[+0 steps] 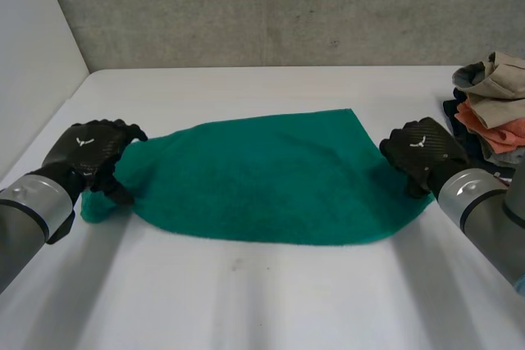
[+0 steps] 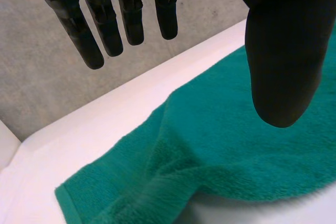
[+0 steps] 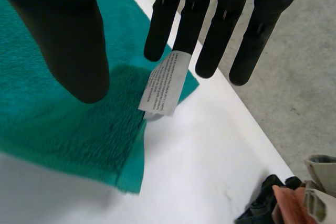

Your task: Fold the laundry.

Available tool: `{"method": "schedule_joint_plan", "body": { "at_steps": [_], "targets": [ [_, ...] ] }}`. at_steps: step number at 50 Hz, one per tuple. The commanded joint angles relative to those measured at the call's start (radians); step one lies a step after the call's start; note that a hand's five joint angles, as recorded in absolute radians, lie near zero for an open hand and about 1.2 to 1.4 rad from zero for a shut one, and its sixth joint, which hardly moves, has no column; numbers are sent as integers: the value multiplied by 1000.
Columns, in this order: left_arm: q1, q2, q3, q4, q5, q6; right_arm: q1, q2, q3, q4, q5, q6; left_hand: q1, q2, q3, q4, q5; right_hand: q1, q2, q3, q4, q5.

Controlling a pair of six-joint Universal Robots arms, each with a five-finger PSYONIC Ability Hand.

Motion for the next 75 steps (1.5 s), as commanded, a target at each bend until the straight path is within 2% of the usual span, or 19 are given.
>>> {"method": "schedule_joint_plan", "body": {
  "at_steps": [1,8,14,23,31,39,56,75],
  "targets": [
    [-7,10,-18,-70,24,12,-42,-45,-35,99,-31,-35,1,0,0,9,17,-158,-159,-163,-154,-135],
    [-7,0,-44,-171,98,91,-130,-58,-49,356,-74,-230,10,9,8,18,26,-244,-245,-249,-240,-221],
    [2,-27,-61,-167,104,159,-160,-61,-21,342,-81,-253,13,12,11,21,29,-226,-227,-232,-222,-203],
    [-6,-36,-57,-116,95,148,-242,-81,55,331,-149,-261,4,3,3,12,20,-150,-151,-155,-146,-127],
    [-21,-42,-44,-93,80,145,-289,-85,126,290,-254,-264,-7,-9,-9,0,9,-141,-142,-146,-137,-118],
    [-26,-59,-34,-90,73,144,-282,-64,156,213,-298,-256,-25,-26,-27,-17,-9,-247,-247,-252,-242,-224],
    [-26,-71,-34,-71,73,144,-202,135,89,52,-295,-255,-34,-35,-36,-26,-18,-229,-230,-235,-225,-206],
    [-23,-74,-32,-67,73,144,-173,260,9,-74,-275,-247,-54,-56,-56,-47,-38,-24,-25,-29,-20,-1]
  ]
}}
